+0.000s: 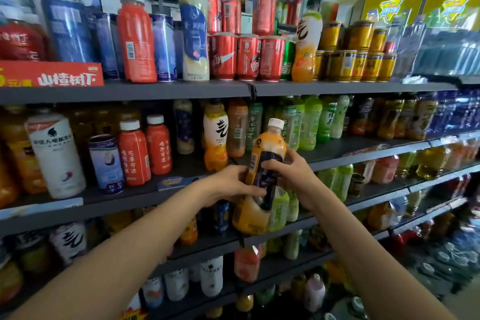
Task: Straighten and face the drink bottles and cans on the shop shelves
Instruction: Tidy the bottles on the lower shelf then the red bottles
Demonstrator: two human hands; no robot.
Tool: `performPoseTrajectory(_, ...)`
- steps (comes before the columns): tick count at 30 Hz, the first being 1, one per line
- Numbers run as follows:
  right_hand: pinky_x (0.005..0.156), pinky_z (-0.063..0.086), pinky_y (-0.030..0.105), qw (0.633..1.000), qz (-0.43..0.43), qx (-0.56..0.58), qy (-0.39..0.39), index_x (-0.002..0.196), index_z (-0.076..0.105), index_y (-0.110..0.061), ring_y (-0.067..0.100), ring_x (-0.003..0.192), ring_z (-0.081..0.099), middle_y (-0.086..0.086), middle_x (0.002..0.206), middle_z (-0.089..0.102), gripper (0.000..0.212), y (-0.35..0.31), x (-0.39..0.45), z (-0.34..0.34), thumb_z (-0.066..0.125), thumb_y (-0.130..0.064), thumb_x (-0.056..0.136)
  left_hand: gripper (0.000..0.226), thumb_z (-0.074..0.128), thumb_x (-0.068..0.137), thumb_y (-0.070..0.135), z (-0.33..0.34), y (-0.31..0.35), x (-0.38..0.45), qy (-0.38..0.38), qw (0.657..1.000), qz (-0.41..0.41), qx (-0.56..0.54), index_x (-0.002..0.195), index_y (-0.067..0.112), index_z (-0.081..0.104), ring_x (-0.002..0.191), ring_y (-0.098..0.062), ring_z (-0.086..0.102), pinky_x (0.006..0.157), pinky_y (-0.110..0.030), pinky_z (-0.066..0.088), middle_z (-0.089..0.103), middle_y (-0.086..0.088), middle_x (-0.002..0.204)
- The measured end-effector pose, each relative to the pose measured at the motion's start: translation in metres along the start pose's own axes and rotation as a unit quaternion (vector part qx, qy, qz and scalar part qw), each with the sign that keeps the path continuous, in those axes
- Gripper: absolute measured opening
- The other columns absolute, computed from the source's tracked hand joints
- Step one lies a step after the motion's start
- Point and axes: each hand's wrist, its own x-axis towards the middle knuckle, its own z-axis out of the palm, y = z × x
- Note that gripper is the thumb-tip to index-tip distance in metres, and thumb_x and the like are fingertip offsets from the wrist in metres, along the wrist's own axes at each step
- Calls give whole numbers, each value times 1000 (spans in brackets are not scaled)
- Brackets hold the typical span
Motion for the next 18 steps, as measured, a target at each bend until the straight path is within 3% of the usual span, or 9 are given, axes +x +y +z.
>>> performPoseTrajectory(3, 90, 52, 47, 999, -3, -2, -38, 123, 50, -14, 23, 101, 62, 5, 112, 63, 63, 3, 19, 3, 78, -31, 70, 22, 73, 79, 28, 0, -7, 18, 45, 999, 16, -14, 96, 30, 60, 96, -12, 59, 72, -24, 48, 64, 9, 94)
performPoseTrajectory(5, 86, 53, 38, 993, -13, -93, -66, 114, 55, -14, 20, 100, 62, 3, 107, 64, 55, 0, 28, 13, 79, -36, 70, 25, 72, 80, 26, 0, -8, 27, 90, 995, 30, -23, 102, 26, 61, 93, -13, 59, 71, -22, 48, 64, 8, 91)
performPoseTrajectory(7, 82, 54, 36, 989, -4, -135, -64, 110, 62, -11, 20, 97, 62, 4, 103, 66, 49, 0, 37, 21, 78, -36, 71, 36, 72, 79, 25, -3, -9, 36, 121, 991, 47, -6, 113, 23, 60, 100, -16, 60, 81, -27, 51, 65, 4, 99)
performPoseTrajectory(9, 77, 55, 38, 994, 23, -92, -46, 106, 65, -8, 24, 95, 65, 10, 102, 69, 48, 4, 48, 21, 81, -34, 69, 36, 73, 78, 24, -15, -7, 40, 104, 993, 55, 4, 111, 20, 61, 100, -16, 62, 87, -30, 52, 66, 1, 103)
performPoseTrajectory(11, 69, 55, 36, 998, 47, -21, -39, 100, 64, -8, 25, 93, 65, 13, 102, 69, 40, 6, 58, 17, 81, -29, 69, 29, 72, 80, 23, -37, -7, 42, 123, 991, 47, -8, 107, 18, 61, 91, -11, 61, 79, -24, 52, 65, 2, 99)
performPoseTrajectory(15, 61, 52, 30, 993, 66, 96, -17, 94, 57, -13, 21, 85, 64, 8, 96, 67, 27, 12, 76, 10, 75, -24, 78, 53, 75, 76, 34, -82, -21, 56, 385, 923, -4, 13, 115, 8, 52, 106, -21, 56, 91, -36, 48, 59, -7, 113)
performPoseTrajectory(18, 69, 55, 35, 990, 57, 126, -11, 103, 59, -10, 24, 89, 65, 9, 99, 68, 30, 16, 88, 4, 73, -21, 79, 77, 76, 74, 38, -83, -22, 80, 411, 908, -45, 65, 131, 7, 36, 121, -29, 48, 98, -40, 43, 47, -12, 132)
